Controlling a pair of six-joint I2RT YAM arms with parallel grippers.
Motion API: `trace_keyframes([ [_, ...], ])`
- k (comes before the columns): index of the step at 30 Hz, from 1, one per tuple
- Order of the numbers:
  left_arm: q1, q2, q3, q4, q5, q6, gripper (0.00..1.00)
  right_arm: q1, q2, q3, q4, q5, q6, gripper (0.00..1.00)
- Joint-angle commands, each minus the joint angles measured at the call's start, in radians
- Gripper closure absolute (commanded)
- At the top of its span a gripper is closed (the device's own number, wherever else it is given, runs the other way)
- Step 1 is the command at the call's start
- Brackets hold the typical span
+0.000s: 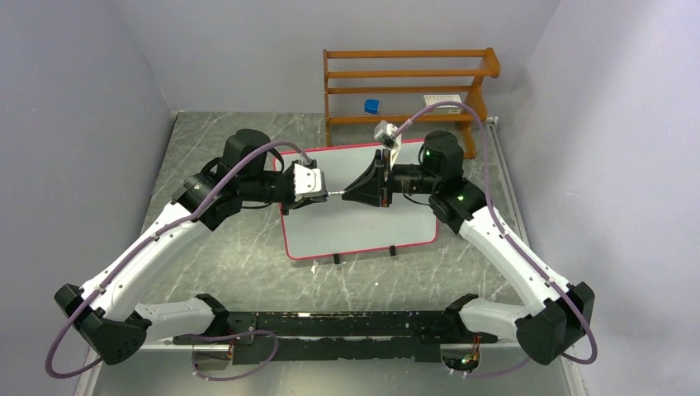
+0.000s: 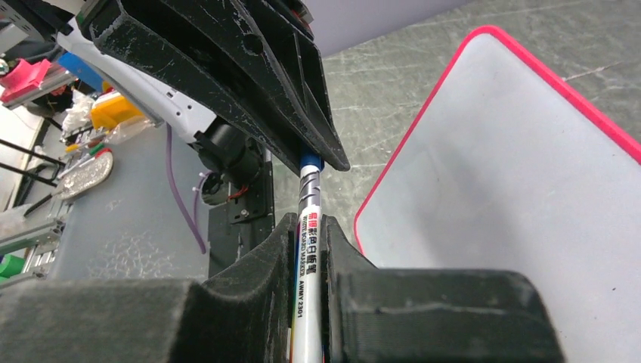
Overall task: Write a sentence on the whiteboard
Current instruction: Open the whiteboard marker at the center of the board, then place the pen cap at the center of the board.
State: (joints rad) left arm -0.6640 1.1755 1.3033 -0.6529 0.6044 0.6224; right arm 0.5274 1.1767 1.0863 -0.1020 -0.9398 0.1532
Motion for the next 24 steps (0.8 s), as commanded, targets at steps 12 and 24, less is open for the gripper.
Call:
trace_keyframes([
  [12,0.064,-0.109,-0.058,0.000,-0.206,0.005,0.95,-0.033,-0.163,0.033,-0.108,0.064,-0.054,1.00],
  [24,0.152,-0.161,-0.124,0.134,-0.775,-0.382,0.95,0.025,-0.235,-0.049,-0.069,0.398,-0.091,1.00],
])
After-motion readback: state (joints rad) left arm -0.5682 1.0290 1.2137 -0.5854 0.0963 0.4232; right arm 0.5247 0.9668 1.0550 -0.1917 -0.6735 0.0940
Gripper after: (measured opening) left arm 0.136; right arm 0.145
